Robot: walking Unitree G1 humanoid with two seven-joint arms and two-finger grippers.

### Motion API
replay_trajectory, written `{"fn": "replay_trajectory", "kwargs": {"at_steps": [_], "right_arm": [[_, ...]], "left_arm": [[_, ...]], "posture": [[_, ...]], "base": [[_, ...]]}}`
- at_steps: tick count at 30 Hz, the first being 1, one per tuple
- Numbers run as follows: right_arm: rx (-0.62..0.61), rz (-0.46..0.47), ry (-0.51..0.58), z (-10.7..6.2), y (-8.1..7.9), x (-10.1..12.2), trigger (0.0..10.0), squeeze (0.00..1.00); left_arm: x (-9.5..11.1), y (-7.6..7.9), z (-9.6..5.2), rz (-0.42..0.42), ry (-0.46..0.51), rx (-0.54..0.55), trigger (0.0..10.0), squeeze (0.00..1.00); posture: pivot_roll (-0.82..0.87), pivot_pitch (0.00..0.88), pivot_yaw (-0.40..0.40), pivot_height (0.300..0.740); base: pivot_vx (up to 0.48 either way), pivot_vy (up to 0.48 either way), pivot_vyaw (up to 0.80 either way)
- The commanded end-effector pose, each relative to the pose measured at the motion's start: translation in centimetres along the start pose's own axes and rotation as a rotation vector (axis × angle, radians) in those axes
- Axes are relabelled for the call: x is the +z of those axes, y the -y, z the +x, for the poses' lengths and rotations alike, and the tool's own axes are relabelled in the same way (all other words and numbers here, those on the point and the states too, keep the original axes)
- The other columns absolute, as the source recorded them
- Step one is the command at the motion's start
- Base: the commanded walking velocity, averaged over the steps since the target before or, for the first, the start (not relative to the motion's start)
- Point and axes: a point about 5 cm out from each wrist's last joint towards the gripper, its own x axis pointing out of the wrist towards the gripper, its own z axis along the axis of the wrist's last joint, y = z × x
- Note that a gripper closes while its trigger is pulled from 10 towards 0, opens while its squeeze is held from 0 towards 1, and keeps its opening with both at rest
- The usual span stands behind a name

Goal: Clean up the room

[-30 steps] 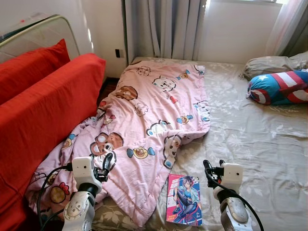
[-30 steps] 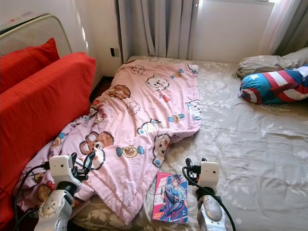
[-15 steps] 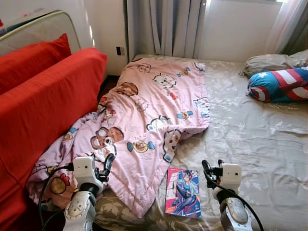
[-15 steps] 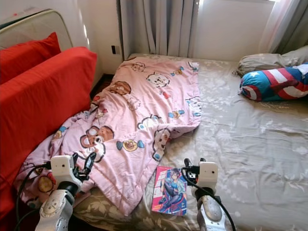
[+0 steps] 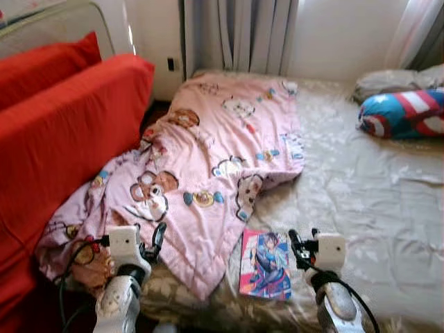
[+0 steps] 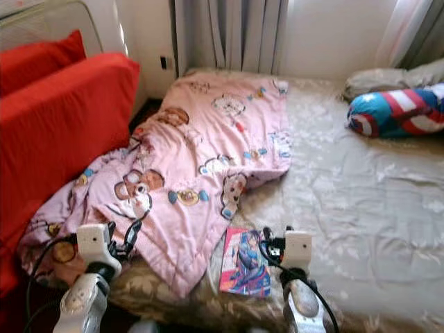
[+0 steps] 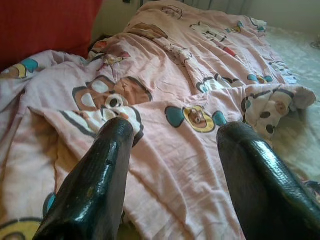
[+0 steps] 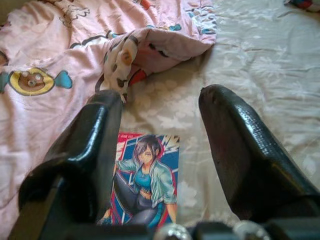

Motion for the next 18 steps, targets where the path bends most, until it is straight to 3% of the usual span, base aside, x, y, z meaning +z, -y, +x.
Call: {"fn": "replay_trajectory", "kwargs": {"at_steps": [1,18], "right_arm": [[0.006,-0.004,-0.004,-0.03,-0.07,-0.11,10.0,0.00],[0.020,-0.005,-0.026,-0.24,-0.15,-0.60,10.0,0.00]], "left_arm": [[-0.23,-0.04,-0.14,0.001,-0.005,0.000,10.0,0.00],[-0.39,0.22,-0.32,0.004,-0.017,-0.020,10.0,0.00]], "posture": [[0.02,0.034,-0.034,0.650],[0.01,0.028,-0.025,0.650]], "base": [[0.000,0.000,0.00],[0.000,0.000,0.00]]}}
